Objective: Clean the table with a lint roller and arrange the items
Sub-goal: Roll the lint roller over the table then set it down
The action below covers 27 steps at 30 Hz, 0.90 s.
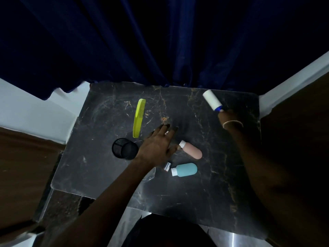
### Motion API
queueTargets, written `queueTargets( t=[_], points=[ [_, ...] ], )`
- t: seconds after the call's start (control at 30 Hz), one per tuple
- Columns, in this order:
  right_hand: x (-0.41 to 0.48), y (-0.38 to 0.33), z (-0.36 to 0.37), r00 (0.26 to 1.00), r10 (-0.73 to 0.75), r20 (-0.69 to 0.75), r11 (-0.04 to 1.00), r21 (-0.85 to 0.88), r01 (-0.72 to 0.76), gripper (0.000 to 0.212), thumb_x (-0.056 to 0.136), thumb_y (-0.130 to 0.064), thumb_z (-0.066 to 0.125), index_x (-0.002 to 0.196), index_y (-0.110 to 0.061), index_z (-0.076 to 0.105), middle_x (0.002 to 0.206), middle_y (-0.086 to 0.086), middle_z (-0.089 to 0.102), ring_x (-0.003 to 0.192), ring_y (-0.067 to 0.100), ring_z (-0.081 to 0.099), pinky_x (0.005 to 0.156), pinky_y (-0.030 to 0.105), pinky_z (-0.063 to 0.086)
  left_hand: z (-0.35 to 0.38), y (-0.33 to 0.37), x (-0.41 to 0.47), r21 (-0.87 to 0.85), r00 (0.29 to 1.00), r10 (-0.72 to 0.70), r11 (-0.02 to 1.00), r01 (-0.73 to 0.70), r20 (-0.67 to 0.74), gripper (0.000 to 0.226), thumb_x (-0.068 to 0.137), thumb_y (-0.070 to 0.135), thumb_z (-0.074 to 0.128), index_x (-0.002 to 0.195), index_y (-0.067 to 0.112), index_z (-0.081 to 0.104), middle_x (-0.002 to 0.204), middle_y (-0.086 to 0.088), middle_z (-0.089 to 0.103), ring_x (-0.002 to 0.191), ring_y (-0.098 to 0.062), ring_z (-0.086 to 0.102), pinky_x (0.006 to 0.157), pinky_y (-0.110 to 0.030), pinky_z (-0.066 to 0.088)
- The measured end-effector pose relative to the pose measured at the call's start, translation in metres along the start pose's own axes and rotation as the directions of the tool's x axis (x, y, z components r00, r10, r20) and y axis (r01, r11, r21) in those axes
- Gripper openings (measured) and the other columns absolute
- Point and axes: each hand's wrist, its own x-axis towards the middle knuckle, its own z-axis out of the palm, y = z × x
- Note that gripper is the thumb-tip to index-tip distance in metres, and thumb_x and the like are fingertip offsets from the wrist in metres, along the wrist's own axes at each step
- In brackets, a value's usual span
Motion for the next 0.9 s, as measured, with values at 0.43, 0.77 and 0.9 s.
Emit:
queueTargets(
  t=[0.43, 0.77, 0.9],
  points=[
    [-0.012, -0.012, 0.028, 1.000, 0.008, 0.021, 0.995, -0.102, -0.006, 0.042, 0.101, -0.029, 0.044, 0.130, -0.004, 0.061, 0.135, 0.021, 0.058, 0.126, 0.036, 0.056, 0.106, 0.044, 0.045, 0.020, -0.021, 0.044, -0.076, 0.996, 0.079, 0.994, -0.082, -0.042, 0.069, 0.101, 0.062, 0.043, 0.157, 0.024, 0.031, 0.163, -0.011, 0.040, 0.151, -0.031, 0.040, 0.120, -0.047, 0.041],
    [-0.031, -0.031, 0.042, 0.981, -0.162, 0.109, 0.981, -0.090, 0.172, 0.035, 0.103, -0.023, 0.044, 0.131, -0.007, 0.058, 0.133, 0.016, 0.059, 0.124, 0.031, 0.055, 0.103, 0.038, 0.042, 0.022, -0.011, 0.132, -0.071, 0.984, 0.172, 0.983, -0.169, 0.044, 0.086, 0.099, 0.035, 0.065, 0.166, 0.030, 0.012, 0.170, -0.012, 0.015, 0.156, -0.035, 0.024, 0.127, -0.057, 0.028],
    [-0.016, -0.030, 0.013, 0.962, -0.269, 0.042, 0.954, -0.129, 0.272, 0.030, 0.095, -0.033, 0.054, 0.107, -0.008, 0.067, 0.114, 0.017, 0.066, 0.109, 0.033, 0.063, 0.087, 0.033, 0.044, 0.018, -0.004, 0.170, -0.120, 0.982, 0.188, 0.975, -0.190, -0.021, 0.070, 0.096, 0.028, 0.069, 0.157, 0.023, 0.036, 0.160, -0.013, 0.036, 0.145, -0.035, 0.043, 0.121, -0.054, 0.038]
  ],
)
